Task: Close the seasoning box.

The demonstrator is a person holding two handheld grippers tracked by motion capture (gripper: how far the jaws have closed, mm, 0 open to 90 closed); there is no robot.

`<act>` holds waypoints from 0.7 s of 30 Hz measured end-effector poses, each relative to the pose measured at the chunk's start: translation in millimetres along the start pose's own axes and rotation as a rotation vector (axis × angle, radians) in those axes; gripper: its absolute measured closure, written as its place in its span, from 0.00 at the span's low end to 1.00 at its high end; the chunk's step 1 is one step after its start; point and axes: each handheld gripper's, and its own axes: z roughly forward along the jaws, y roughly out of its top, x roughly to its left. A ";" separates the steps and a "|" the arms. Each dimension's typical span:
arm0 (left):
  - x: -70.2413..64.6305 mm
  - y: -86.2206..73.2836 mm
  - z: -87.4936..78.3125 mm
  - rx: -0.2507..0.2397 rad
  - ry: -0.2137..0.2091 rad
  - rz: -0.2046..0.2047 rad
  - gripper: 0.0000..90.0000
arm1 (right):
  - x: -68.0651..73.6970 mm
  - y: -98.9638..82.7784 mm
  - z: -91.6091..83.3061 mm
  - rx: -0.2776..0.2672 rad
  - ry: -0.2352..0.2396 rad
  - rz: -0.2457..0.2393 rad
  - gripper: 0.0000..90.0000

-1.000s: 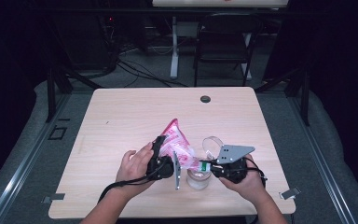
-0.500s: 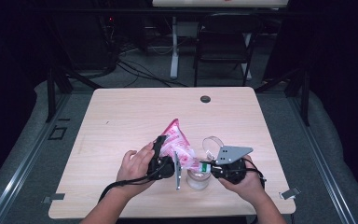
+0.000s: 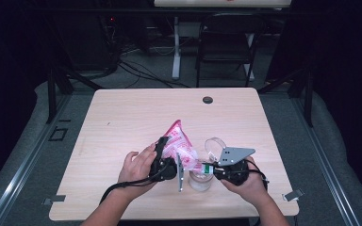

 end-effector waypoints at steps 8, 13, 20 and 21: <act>0.3 0.4 -0.6 -0.002 0.007 0.004 0.66 | -0.1 -0.6 0.7 -0.001 0.003 0.003 1.00; 0.5 0.7 -0.6 -0.003 0.010 0.006 0.66 | -0.2 -0.9 1.0 0.000 0.003 0.004 1.00; 0.7 0.7 -0.7 -0.005 0.012 0.007 0.66 | -0.1 -0.9 1.1 0.004 0.000 0.002 1.00; 0.8 0.7 -0.8 -0.004 0.012 0.007 0.66 | 0.0 -0.9 1.1 0.004 -0.001 0.002 1.00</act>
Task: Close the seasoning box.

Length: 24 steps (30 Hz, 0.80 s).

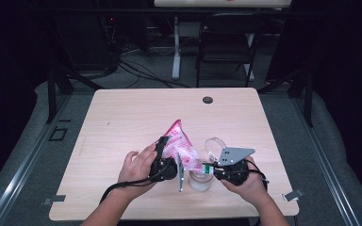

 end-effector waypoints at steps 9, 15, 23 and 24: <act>0.8 0.1 -0.4 0.000 -0.001 0.002 0.66 | 0.3 0.2 0.2 0.006 -0.001 -0.005 1.00; 1.0 0.3 -0.4 0.000 0.000 0.003 0.66 | 0.2 0.1 0.3 0.008 -0.003 -0.006 1.00; 1.6 0.6 -0.9 -0.004 0.007 0.008 0.66 | 0.5 0.0 0.9 0.004 -0.001 -0.003 1.00; 1.8 0.6 -1.1 -0.002 0.007 0.009 0.66 | 0.5 0.0 1.0 0.004 -0.001 -0.003 1.00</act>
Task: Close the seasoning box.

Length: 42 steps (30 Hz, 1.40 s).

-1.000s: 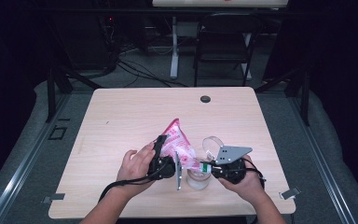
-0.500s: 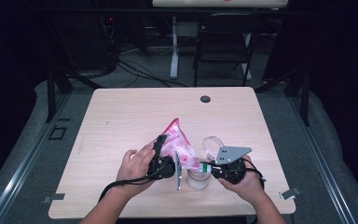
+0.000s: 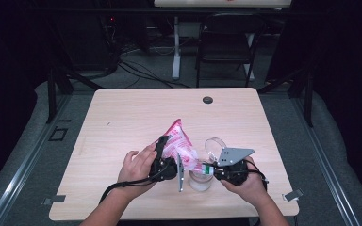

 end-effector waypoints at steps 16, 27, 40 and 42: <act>0.8 0.3 -0.4 -0.002 0.005 0.006 0.66 | 0.2 -0.1 0.8 0.002 -0.004 -0.003 1.00; 1.1 0.6 -0.4 -0.003 0.010 0.013 0.66 | 0.3 -0.2 1.3 0.004 -0.004 -0.006 1.00; 1.7 0.9 -1.0 -0.001 0.008 0.014 0.66 | 0.5 -0.3 1.6 0.008 -0.003 -0.007 1.00; 1.9 0.9 -1.2 -0.001 0.009 0.016 0.66 | 0.4 -0.4 1.8 0.007 -0.001 -0.006 1.00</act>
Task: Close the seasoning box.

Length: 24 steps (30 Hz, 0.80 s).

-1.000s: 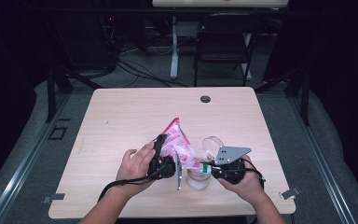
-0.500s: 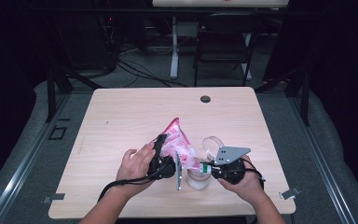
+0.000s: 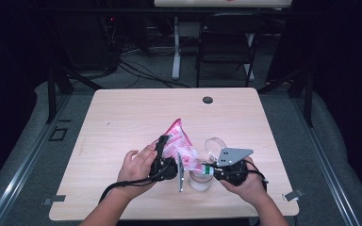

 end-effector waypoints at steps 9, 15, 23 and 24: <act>0.2 0.2 0.0 -0.001 0.002 0.003 0.66 | -0.2 -0.8 1.0 0.000 0.001 0.003 1.00; 0.8 0.3 -0.1 -0.002 0.003 0.004 0.66 | 0.1 -0.9 1.6 0.000 -0.001 0.003 1.00; 1.0 0.4 -0.3 -0.004 0.007 0.004 0.66 | 0.1 -1.0 1.6 0.000 0.000 0.002 1.00; 0.9 0.2 -0.1 -0.006 0.008 0.004 0.66 | 0.1 -1.0 1.7 0.001 -0.001 0.002 1.00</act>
